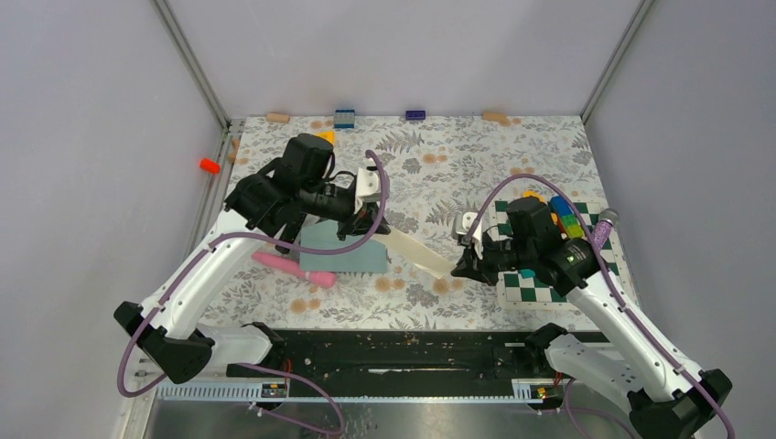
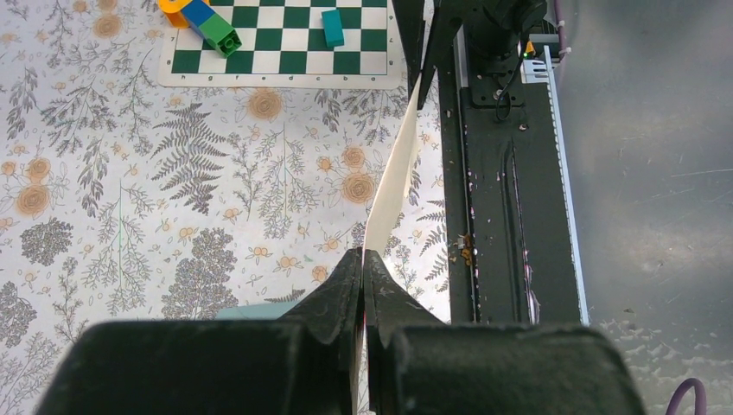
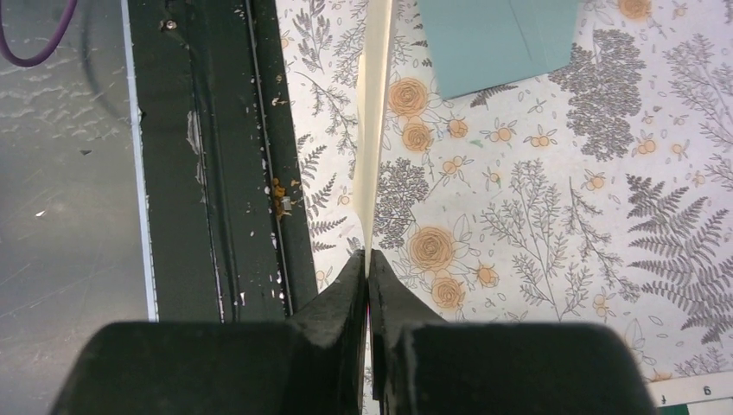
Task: Place the letter into the envelope and seal it
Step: Fold the letter.
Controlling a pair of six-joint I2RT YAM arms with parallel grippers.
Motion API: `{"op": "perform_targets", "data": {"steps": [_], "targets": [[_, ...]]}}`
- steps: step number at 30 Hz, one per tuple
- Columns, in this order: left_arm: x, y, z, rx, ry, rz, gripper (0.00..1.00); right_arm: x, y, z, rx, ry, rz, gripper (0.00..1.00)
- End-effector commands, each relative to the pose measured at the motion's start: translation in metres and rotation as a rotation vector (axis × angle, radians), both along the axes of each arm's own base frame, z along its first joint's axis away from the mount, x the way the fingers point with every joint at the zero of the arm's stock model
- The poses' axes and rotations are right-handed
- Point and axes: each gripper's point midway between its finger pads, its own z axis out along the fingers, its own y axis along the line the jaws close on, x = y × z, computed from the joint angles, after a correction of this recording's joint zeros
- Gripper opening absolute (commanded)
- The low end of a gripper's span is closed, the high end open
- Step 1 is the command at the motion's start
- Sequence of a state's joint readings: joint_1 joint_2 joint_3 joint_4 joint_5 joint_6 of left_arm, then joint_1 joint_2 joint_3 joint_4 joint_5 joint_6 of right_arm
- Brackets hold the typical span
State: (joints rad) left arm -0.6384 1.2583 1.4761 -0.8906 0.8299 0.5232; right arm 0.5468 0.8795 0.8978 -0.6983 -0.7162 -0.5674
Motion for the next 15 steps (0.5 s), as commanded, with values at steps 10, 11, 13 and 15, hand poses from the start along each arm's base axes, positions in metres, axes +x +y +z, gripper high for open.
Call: {"op": "perform_targets", "data": {"steps": [10, 11, 13, 15], "targets": [[0.015, 0.007, 0.048, -0.140, -0.052, 0.089, 0.00, 0.036, -0.022, 0.045, 0.140, -0.090, -0.223, 0.99], [0.017, 0.007, 0.051, -0.156, -0.036, 0.097, 0.00, 0.040, -0.021, 0.050, 0.168, -0.087, -0.241, 1.00], [0.019, 0.006, 0.053, -0.181, 0.001, 0.105, 0.00, 0.048, -0.019, 0.060, 0.222, -0.068, -0.281, 1.00], [0.019, 0.005, 0.054, -0.201, 0.027, 0.103, 0.00, 0.058, -0.016, 0.071, 0.285, -0.045, -0.314, 1.00]]}}
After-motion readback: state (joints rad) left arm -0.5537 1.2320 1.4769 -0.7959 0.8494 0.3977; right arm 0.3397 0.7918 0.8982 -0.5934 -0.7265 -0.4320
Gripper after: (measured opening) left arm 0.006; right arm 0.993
